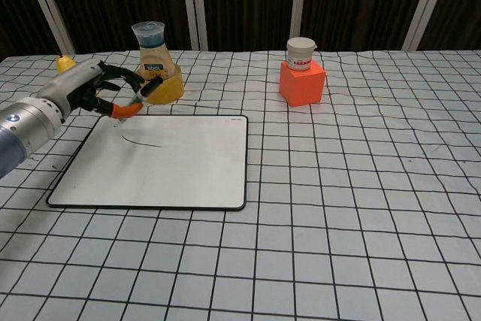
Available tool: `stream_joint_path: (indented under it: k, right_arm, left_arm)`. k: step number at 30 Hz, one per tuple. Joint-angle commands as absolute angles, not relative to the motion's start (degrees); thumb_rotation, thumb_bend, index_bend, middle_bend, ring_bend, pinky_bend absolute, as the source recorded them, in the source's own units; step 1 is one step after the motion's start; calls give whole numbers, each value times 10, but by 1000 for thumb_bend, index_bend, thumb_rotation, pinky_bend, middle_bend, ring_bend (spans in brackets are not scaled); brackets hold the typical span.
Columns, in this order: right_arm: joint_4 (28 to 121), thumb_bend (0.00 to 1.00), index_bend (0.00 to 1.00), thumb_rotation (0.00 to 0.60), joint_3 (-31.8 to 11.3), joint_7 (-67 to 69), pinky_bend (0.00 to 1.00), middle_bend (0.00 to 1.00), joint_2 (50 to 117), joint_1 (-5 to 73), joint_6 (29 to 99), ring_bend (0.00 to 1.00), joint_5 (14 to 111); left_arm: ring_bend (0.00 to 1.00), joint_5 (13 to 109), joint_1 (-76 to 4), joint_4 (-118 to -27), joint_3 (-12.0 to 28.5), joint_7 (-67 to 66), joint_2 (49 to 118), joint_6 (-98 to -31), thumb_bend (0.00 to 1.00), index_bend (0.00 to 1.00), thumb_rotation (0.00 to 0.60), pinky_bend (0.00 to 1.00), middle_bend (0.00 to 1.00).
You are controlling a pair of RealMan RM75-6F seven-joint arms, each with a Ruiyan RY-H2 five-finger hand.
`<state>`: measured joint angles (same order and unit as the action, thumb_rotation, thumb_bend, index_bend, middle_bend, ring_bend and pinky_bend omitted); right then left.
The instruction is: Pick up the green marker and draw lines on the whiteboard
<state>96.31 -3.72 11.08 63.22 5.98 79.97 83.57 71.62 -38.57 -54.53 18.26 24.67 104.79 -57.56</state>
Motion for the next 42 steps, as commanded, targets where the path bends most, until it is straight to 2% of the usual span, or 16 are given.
stream_joint_path:
  k: [1, 10, 18, 27, 42]
  right_arm:
    - [964, 324, 0, 600, -37, 111, 0, 0, 632, 60, 800, 0, 837]
    - [964, 324, 0, 600, -36, 111, 0, 0, 632, 59, 801, 0, 840]
    - [964, 324, 0, 600, -35, 113, 0, 0, 631, 59, 802, 0, 841]
    - [962, 324, 0, 600, -35, 116, 0, 0, 629, 60, 800, 0, 842]
    - [962, 324, 0, 600, -35, 123, 0, 0, 627, 61, 798, 0, 843]
  left_arm:
    - [43, 716, -387, -552, 197, 264, 1035, -588, 578, 664, 600, 125, 197]
    - [43, 716, -382, -624, 193, 247, 1017, -596, 575, 664, 600, 125, 197]
    - [43, 690, -394, -672, 189, 170, 1048, -591, 574, 664, 600, 125, 198]
    - [43, 645, -413, -678, 201, 75, 1095, -597, 574, 665, 600, 125, 199]
    - [43, 617, -441, -656, 220, 31, 1138, -590, 574, 666, 600, 125, 199]
